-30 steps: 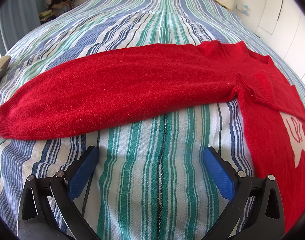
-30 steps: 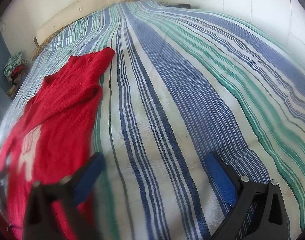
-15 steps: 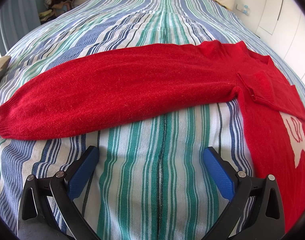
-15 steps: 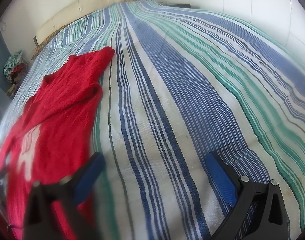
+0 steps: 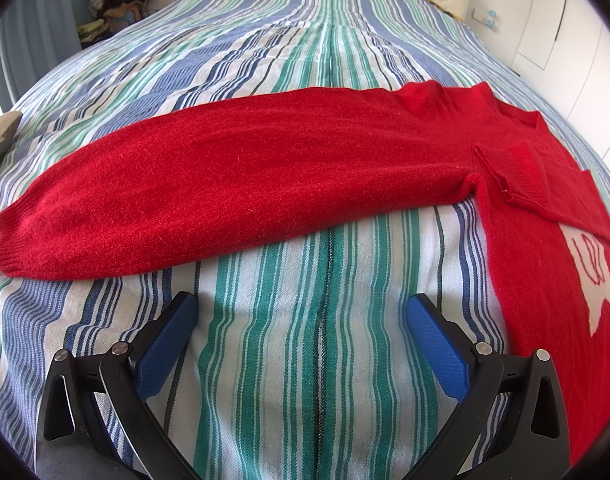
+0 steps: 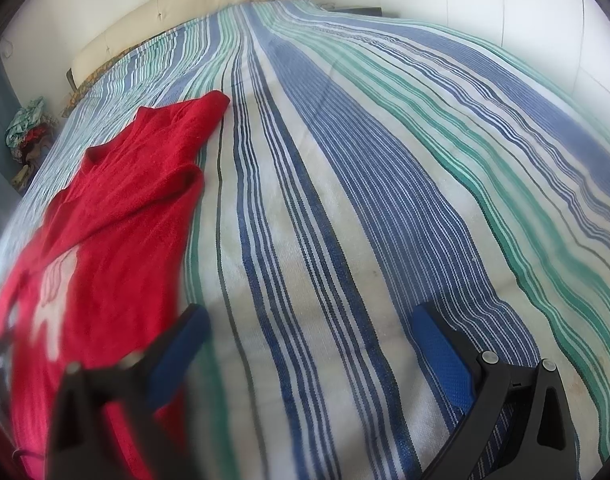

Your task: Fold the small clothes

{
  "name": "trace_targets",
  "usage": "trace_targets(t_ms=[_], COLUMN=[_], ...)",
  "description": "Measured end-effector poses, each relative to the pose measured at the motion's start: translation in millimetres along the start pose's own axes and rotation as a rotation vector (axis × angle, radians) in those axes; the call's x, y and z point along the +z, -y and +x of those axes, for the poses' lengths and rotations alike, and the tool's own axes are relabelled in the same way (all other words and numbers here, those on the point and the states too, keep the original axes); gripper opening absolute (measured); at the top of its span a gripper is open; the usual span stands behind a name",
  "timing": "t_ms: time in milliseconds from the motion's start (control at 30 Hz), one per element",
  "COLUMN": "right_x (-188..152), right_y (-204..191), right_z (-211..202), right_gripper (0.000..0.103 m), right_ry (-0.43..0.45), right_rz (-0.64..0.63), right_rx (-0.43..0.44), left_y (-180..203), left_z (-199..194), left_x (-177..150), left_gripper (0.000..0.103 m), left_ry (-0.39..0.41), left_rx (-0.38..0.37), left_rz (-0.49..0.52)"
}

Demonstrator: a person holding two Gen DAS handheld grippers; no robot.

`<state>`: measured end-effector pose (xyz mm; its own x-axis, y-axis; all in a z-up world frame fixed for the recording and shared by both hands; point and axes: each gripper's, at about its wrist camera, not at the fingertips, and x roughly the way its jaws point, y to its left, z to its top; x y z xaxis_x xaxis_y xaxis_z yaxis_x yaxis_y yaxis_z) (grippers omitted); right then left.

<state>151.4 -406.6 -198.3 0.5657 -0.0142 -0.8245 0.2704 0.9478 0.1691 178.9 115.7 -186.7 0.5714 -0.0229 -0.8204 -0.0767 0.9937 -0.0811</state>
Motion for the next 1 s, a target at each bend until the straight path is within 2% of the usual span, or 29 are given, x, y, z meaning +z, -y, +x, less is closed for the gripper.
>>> trace_targets(t_ms=[1000], right_x=[-1.0], right_y=[-2.6], right_z=[2.1], right_gripper=[0.102], right_ry=[-0.005], right_rz=[-0.007], right_rx=[-0.006], left_y=[-0.1], left_z=[0.0], left_x=[0.0], left_gripper=[0.103], left_ry=[0.0], left_rx=[0.0], left_rz=[0.0])
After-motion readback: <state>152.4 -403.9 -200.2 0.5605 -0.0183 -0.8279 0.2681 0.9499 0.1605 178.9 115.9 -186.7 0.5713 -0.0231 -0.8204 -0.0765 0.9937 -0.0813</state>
